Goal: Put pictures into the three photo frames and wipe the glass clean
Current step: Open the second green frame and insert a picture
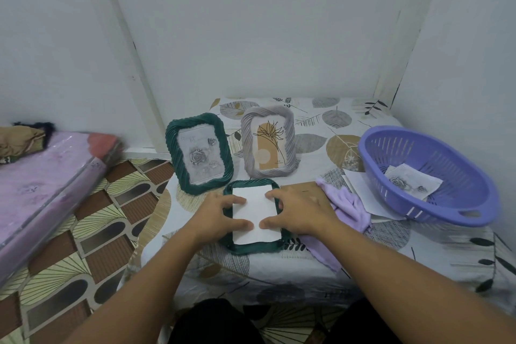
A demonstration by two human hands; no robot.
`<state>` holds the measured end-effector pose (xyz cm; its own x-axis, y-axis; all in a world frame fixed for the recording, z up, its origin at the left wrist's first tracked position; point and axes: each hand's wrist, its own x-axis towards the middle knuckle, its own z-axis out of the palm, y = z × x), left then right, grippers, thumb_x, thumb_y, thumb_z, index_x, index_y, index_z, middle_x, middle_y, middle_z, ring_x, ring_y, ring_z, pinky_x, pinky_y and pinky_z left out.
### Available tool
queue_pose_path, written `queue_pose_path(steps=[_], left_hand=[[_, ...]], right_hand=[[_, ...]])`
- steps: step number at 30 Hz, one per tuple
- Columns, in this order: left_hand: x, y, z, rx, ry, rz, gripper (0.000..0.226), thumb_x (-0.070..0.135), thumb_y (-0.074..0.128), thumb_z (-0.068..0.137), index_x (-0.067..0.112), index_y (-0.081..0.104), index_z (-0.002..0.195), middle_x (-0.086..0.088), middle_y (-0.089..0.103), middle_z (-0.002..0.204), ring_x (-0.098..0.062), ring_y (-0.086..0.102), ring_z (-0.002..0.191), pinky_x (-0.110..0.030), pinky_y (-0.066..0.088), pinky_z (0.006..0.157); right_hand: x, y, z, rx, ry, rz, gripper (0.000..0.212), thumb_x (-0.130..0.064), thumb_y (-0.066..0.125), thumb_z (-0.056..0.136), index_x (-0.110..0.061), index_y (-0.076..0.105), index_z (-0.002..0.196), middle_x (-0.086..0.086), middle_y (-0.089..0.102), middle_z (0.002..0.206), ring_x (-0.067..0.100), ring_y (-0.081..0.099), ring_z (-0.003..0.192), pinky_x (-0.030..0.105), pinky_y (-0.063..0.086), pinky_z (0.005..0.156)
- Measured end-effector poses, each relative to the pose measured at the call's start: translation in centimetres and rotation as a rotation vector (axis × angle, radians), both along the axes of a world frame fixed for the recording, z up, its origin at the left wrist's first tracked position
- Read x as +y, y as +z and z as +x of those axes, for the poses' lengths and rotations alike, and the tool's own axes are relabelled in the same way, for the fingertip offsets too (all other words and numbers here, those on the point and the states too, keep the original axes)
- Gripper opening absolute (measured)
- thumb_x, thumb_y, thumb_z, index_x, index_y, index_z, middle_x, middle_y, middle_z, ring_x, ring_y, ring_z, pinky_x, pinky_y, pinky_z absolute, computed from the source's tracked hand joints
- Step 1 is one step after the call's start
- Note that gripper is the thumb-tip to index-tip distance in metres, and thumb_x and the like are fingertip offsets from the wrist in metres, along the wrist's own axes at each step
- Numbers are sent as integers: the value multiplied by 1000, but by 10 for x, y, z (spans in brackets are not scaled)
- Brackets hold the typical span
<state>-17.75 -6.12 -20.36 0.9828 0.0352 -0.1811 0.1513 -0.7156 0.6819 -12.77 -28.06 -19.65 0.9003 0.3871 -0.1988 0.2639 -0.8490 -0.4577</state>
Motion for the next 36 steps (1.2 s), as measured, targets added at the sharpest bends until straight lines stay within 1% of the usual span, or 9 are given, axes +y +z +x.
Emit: queue_pose_path(steps=[4, 8, 13, 17, 21, 25, 29, 32, 36], left_hand=[[-3, -2, 0, -18, -2, 31, 80, 65, 87, 59, 43, 62, 131, 2, 41, 125, -21, 46, 117, -42, 46, 105], [-5, -2, 1, -25, 4, 69, 82, 63, 87, 61, 43, 58, 136, 0, 40, 127, -22, 47, 119, -42, 46, 106], [-4, -5, 4, -26, 6, 78, 79, 62, 89, 59, 40, 64, 131, 1, 42, 128, -22, 50, 117, -41, 48, 103], [-2, -11, 7, -17, 13, 55, 96, 79, 81, 39, 44, 65, 126, 2, 47, 129, -23, 53, 115, -45, 50, 102], [-1, -12, 9, -11, 13, 30, 96, 76, 83, 38, 42, 66, 126, 2, 47, 133, -23, 53, 117, -45, 50, 103], [-2, -9, 7, -11, 20, 35, 82, 60, 92, 53, 39, 66, 127, 1, 45, 134, -24, 52, 119, -42, 49, 103], [-4, -6, 6, -11, 25, 25, 80, 58, 93, 55, 38, 66, 128, 1, 45, 133, -24, 52, 118, -42, 48, 103], [-5, -5, 6, -13, 31, 21, 80, 57, 93, 55, 37, 67, 128, 0, 46, 135, -23, 53, 117, -40, 49, 100], [-7, -2, 6, -23, 34, -19, 77, 48, 94, 60, 29, 67, 130, -1, 49, 136, -21, 54, 114, -32, 46, 89]], right_hand=[[1, 0, -2, -15, -15, 24, 86, -71, 71, 72, -37, 43, 146, -9, 51, 130, 16, 48, 122, 48, 35, 99], [0, 3, -6, -19, -24, 24, 84, -68, 71, 76, -35, 42, 147, -8, 52, 132, 16, 48, 124, 48, 34, 102], [-7, 13, -5, -147, -76, 69, 54, -62, 61, 88, -33, 54, 133, -9, 66, 112, 17, 61, 105, 38, 46, 93], [-21, 16, 1, -158, -259, 63, 46, -47, 59, 91, -21, 51, 128, 9, 55, 124, 32, 58, 109, 42, 50, 92], [-34, 13, 2, -89, -300, -138, 63, -56, 61, 89, -16, 40, 132, 19, 42, 136, 39, 45, 123, 43, 43, 94], [-36, 9, 3, -73, -344, -150, 78, -69, 63, 81, -17, 38, 134, 19, 41, 139, 40, 43, 126, 44, 42, 97], [-38, 7, 7, -46, -372, -160, 90, -77, 62, 73, -18, 36, 136, 18, 44, 140, 40, 44, 125, 45, 47, 96], [-39, 8, 10, -9, -385, -162, 99, -74, 68, 72, -15, 31, 142, 20, 41, 142, 40, 45, 126, 41, 44, 94], [-38, 16, 11, 35, -467, -48, 104, -55, 82, 67, -13, 26, 143, 23, 37, 140, 37, 51, 119, 37, 48, 87]])
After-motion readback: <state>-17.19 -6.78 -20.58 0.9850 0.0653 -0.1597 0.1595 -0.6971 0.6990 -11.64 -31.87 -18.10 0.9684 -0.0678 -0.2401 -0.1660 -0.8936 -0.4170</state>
